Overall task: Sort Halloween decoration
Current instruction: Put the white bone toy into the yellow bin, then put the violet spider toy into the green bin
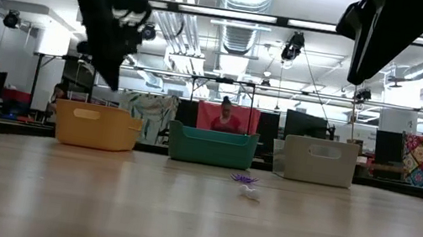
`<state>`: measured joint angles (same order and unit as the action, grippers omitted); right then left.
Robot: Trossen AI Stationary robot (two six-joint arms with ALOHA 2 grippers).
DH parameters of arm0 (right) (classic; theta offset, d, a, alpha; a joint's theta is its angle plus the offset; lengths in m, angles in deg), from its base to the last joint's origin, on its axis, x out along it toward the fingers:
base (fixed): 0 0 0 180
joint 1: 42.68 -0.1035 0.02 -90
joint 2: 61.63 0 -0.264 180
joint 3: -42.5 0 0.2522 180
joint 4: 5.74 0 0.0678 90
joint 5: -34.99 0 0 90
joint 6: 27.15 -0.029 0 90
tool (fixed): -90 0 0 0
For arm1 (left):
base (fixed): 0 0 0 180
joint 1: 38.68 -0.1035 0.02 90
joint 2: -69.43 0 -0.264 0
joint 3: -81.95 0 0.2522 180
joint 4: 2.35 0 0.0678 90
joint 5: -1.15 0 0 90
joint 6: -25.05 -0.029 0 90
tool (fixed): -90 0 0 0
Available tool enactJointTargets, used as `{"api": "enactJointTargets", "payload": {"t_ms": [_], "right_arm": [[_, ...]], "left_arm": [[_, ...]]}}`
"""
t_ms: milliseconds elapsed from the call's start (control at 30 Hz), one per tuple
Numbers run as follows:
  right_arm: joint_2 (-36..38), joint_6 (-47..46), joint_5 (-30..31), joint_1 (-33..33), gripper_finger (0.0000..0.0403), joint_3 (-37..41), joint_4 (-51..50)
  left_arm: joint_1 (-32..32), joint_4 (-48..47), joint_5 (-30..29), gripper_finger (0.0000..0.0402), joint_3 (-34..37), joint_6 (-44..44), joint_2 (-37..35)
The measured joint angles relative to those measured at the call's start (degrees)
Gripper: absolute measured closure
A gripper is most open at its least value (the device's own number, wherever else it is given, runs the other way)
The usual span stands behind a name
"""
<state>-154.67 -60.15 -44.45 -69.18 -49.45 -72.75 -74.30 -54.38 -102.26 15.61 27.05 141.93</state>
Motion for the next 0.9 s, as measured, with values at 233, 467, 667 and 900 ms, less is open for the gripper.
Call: {"api": "enactJointTargets", "payload": {"t_ms": [233,467,667,900], "right_arm": [[0.0,0.52,0.24,0.0,0.0303,0.0,-0.02],[0.0,0.95,1.51,0.0,0.0303,0.0,-0.19],[0.0,1.48,1.98,0.02,0.0303,0.0,-0.01],[0.0,1.58,9.04,0.78,0.0303,0.0,0.21]], "left_arm": [[-11.1,3.34,4.96,0.0401,0.01,-4.22,9.52],[-11.7,4.02,4.98,0.0401,-1.41,-5.17,15.99],[-11.65,3.93,4.98,0.0401,-1.73,-5.65,15.81],[-8.59,3.83,5.39,0.0401,-1.64,-5.41,8.03]]}}
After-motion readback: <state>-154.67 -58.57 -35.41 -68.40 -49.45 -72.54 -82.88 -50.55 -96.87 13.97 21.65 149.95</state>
